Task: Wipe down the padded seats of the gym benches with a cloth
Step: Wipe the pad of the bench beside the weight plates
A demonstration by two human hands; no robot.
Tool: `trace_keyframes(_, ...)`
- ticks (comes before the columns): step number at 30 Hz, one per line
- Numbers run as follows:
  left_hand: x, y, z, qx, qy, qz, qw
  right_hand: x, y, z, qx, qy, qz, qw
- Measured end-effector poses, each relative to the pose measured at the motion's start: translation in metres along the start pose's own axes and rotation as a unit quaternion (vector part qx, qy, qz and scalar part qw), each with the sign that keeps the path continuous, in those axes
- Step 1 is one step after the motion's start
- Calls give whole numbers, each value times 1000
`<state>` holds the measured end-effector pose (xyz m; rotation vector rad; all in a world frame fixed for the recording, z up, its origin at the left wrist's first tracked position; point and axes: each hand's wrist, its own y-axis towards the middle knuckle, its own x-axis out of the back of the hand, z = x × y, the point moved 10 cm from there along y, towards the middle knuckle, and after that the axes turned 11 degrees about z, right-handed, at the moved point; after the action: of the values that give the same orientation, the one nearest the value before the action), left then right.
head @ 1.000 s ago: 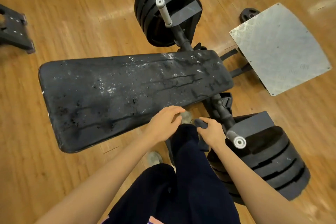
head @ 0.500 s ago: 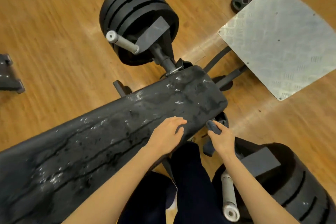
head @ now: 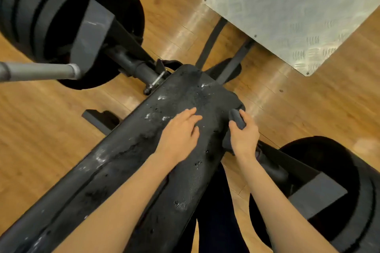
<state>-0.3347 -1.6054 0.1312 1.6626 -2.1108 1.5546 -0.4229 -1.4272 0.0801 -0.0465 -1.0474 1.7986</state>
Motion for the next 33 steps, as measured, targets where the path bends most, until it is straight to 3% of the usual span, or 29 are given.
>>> trace_keyframes(3, 5, 22, 10, -19, 30, -33, 999, -3, 13, 9, 31, -20, -38, 999)
trace_keyframes(9, -3, 38, 20, -41, 83, -48, 995, -30, 14, -2, 120, -59, -18, 991)
trace_keyframes(18, -9, 43, 20, -44, 91, -57, 993, -11, 119, 1, 22, -80, -69, 994)
trace_keyframes(21, -9, 43, 20, -45, 92, -62, 993, -13, 79, 2, 60, -75, -83, 992)
trace_keyframes(25, -9, 44, 20, -42, 103, -61, 992, -34, 4, -7, 129, -100, -45, 986)
trace_keyframes(28, -9, 43, 19, -40, 107, -60, 992, -33, 44, 5, 144, -123, -39, 981)
trace_keyframes(33, -8, 43, 20, -39, 109, -68, 991, -26, 109, 21, 72, -103, -83, 989)
